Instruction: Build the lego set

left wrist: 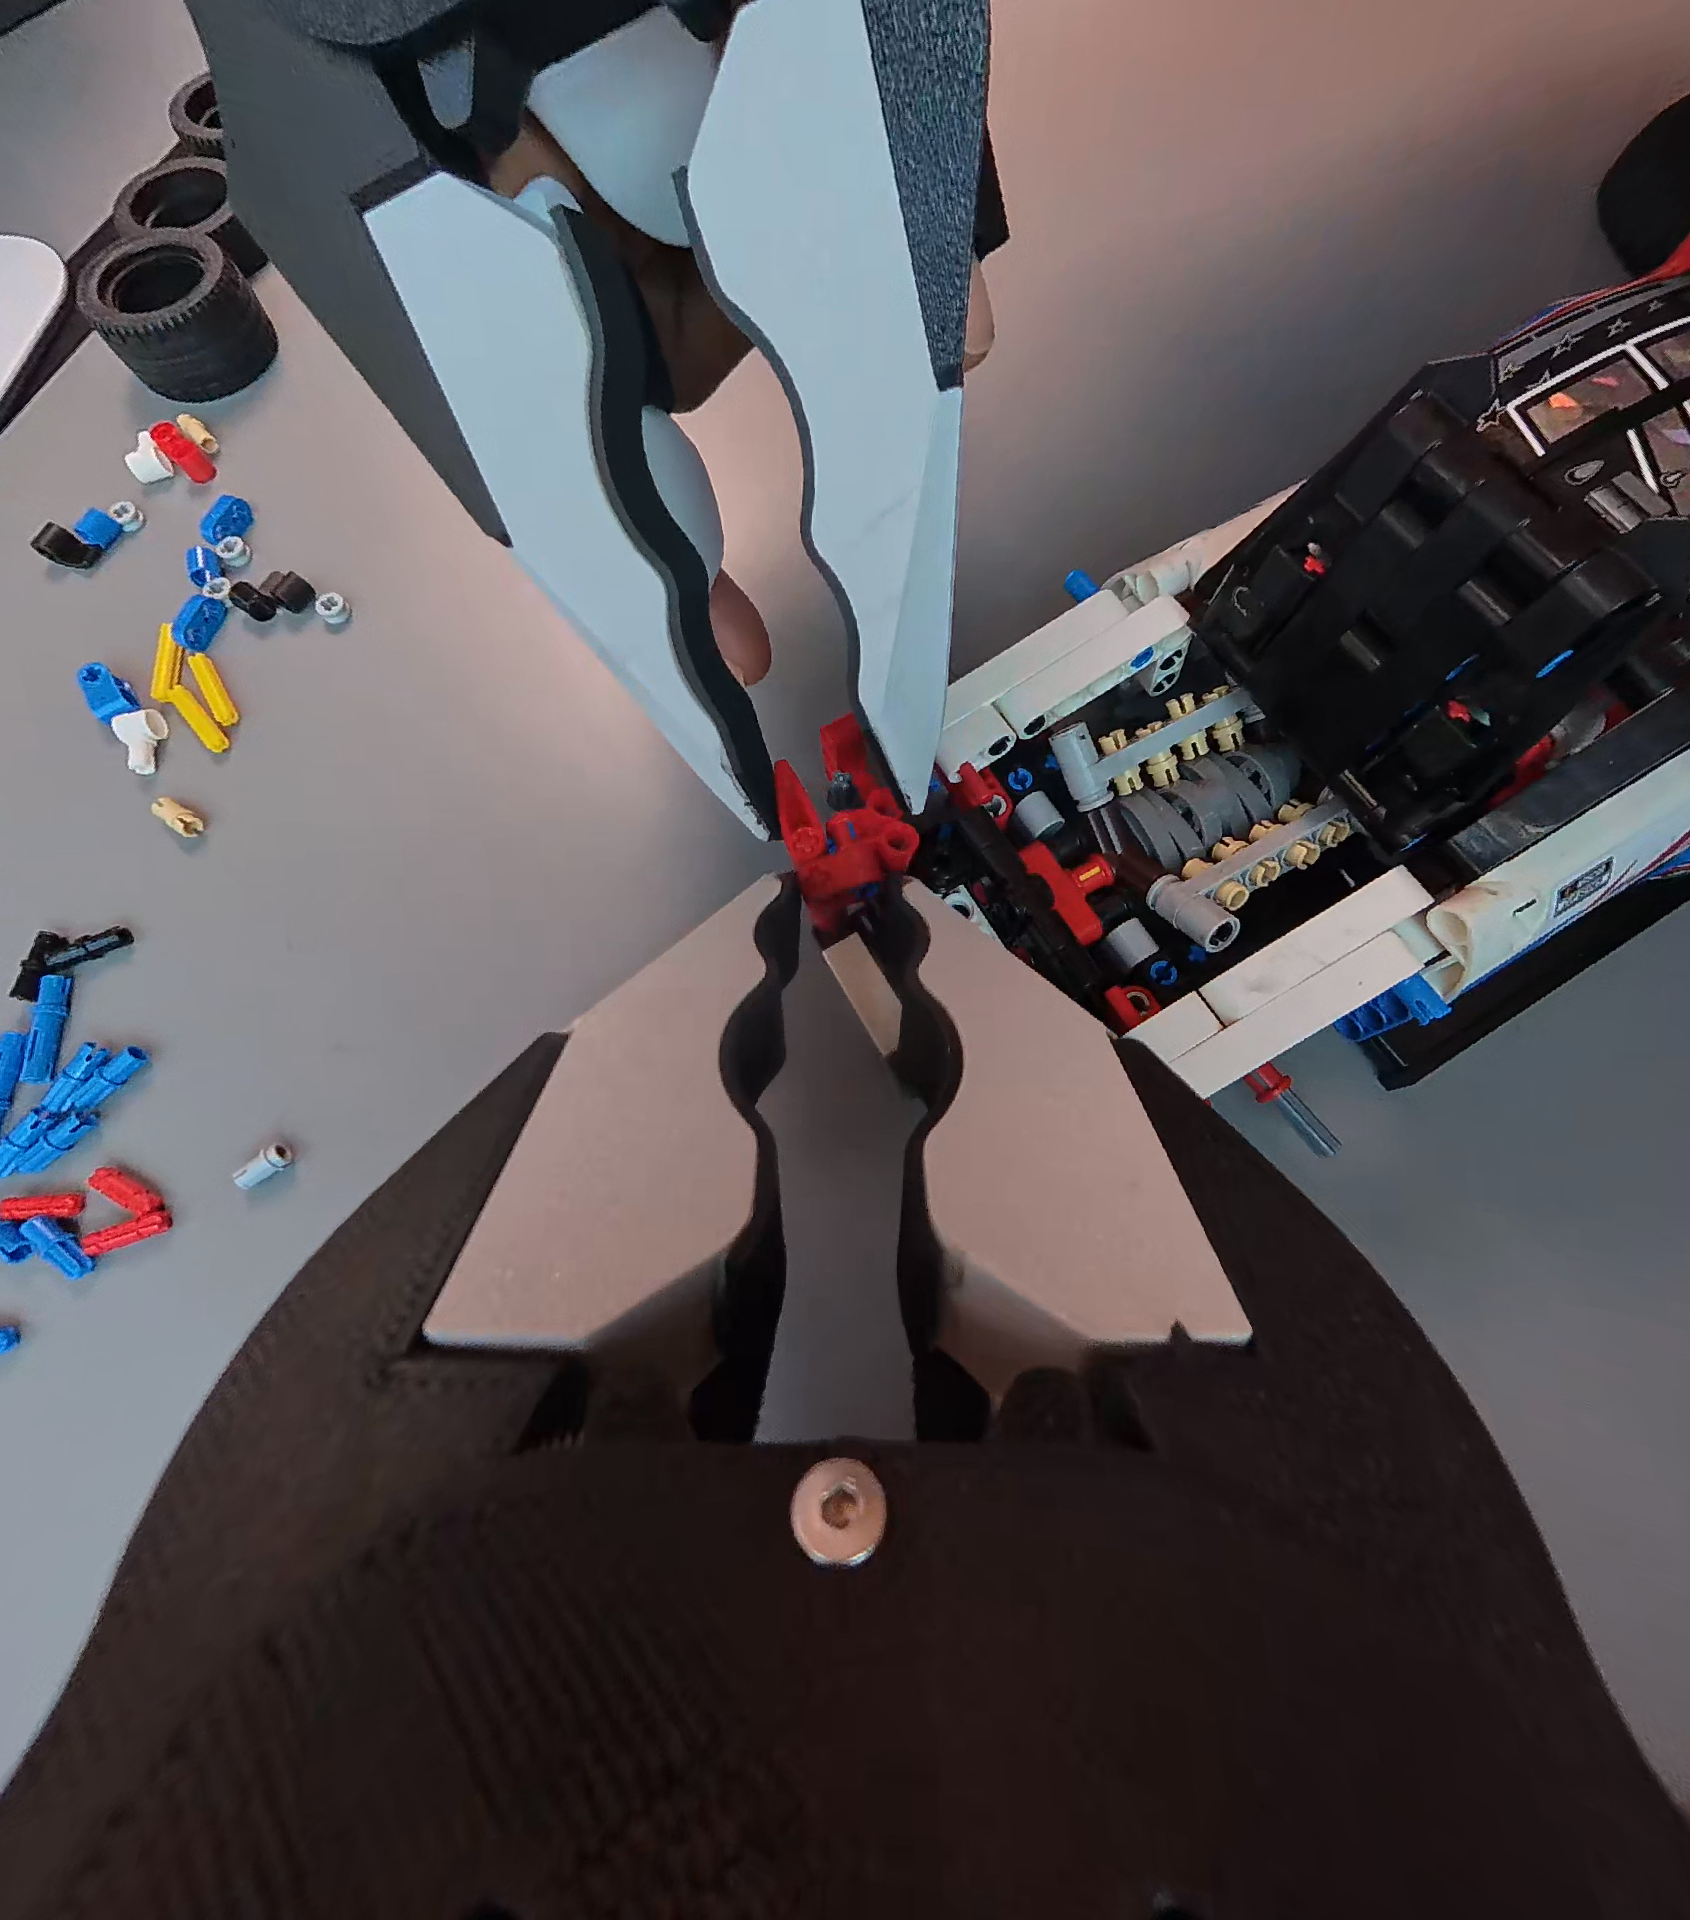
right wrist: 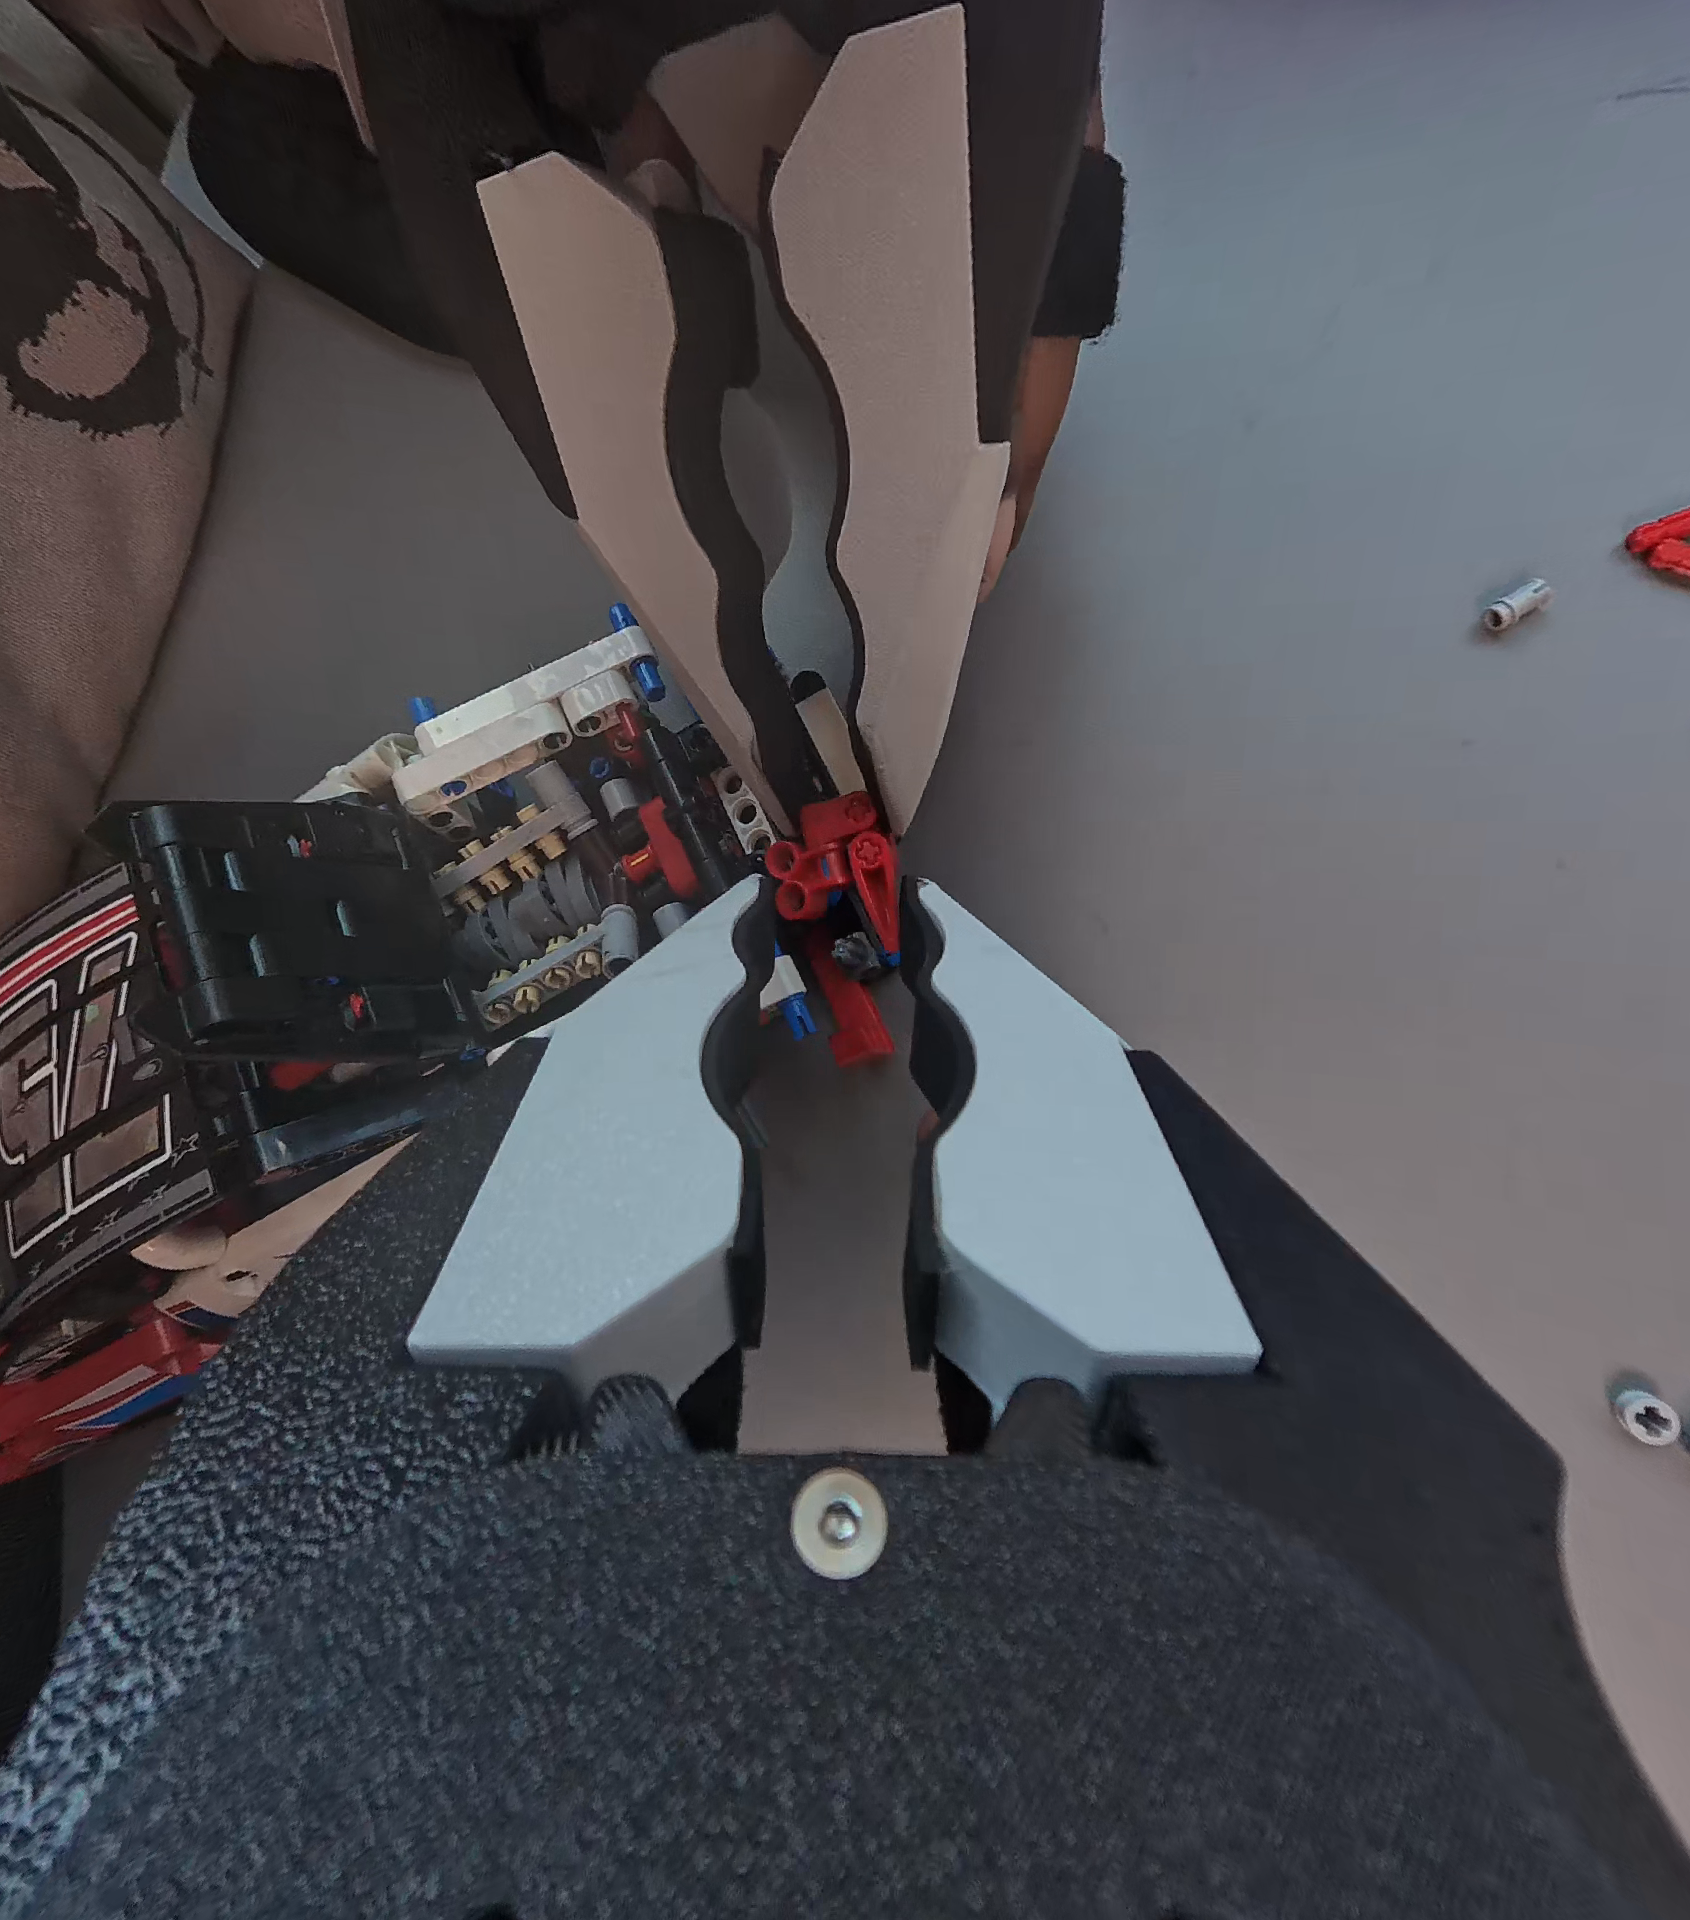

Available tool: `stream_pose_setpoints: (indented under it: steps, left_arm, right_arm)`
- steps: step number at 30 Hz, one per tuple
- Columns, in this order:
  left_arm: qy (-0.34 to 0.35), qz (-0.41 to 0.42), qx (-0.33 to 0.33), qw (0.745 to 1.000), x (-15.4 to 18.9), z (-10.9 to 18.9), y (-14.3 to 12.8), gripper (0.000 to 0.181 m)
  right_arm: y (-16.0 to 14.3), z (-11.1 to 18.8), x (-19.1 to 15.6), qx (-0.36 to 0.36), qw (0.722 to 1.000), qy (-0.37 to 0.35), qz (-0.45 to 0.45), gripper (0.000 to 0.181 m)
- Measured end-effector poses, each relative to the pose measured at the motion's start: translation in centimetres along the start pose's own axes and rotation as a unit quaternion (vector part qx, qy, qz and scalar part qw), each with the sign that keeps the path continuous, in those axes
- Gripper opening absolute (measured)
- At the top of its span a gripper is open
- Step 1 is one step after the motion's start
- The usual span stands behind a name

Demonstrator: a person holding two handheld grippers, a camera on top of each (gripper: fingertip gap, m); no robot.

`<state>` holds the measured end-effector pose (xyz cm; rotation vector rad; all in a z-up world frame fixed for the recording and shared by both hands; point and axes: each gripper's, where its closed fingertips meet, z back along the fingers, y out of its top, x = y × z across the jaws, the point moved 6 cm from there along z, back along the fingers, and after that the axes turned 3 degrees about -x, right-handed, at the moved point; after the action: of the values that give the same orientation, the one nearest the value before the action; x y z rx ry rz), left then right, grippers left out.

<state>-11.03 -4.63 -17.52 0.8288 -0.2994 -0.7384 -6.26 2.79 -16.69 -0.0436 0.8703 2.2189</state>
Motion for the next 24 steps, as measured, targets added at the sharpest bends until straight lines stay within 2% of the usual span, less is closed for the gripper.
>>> stream_pose_setpoints:
  steps: [13,24]
  left_arm:
    - [0.007,0.011,0.018,1.0,-0.2,-0.7,0.0,0.013]
    - [0.011,0.003,-0.003,1.0,-0.2,-0.8,-0.5,0.014]
  right_arm:
    - [-0.4,0.4,0.5,-0.003,1.0,-0.002,-0.007,0.015]
    - [-0.1,0.0,0.8,0.001,1.0,0.019,-0.021,0.014]
